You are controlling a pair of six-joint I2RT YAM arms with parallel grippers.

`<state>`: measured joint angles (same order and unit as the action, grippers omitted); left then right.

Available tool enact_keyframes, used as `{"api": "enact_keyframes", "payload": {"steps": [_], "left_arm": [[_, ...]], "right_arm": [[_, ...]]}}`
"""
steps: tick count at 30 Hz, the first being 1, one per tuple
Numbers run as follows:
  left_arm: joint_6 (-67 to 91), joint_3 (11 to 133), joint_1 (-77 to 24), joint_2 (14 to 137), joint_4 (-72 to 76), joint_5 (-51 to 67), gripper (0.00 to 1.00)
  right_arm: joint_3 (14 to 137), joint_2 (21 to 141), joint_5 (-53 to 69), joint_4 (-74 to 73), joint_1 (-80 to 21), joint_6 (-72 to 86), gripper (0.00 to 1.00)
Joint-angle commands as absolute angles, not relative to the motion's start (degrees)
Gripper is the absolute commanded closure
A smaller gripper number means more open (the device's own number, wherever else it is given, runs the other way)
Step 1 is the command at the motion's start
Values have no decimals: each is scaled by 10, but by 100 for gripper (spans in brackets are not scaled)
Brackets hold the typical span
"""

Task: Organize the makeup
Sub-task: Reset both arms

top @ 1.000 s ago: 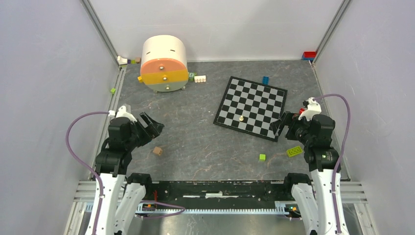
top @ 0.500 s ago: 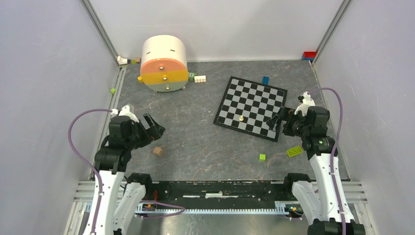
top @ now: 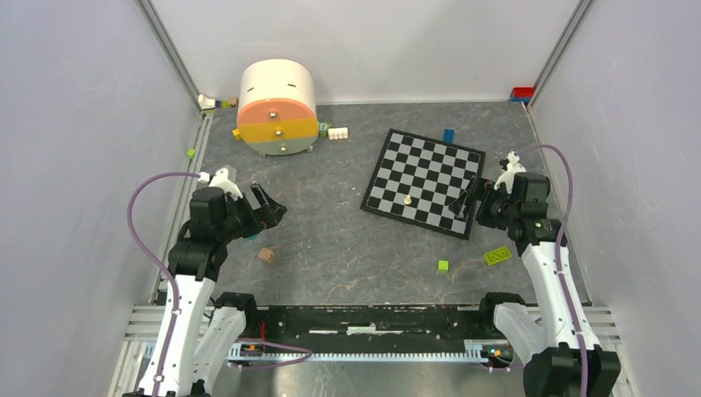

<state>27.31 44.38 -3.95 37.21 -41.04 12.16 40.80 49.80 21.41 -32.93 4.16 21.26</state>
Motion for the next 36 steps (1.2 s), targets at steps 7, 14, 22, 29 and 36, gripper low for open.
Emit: {"api": "enact_keyframes", "payload": {"steps": [7, 14, 22, 29, 36], "left_arm": [[236, 434, -58, 379, -365, 124, 0], [235, 439, -60, 411, -372, 124, 0], [231, 441, -60, 416, -375, 132, 0], [240, 435, -60, 361, -376, 103, 0], [251, 436, -60, 314, -389, 70, 0]], "right_arm": [[459, 523, 189, -334, 40, 218, 2], [423, 537, 190, -329, 40, 196, 2], [386, 533, 122, -270, -43, 217, 2], [337, 569, 27, -159, -199, 237, 2], [303, 585, -11, -80, -278, 223, 2]]}}
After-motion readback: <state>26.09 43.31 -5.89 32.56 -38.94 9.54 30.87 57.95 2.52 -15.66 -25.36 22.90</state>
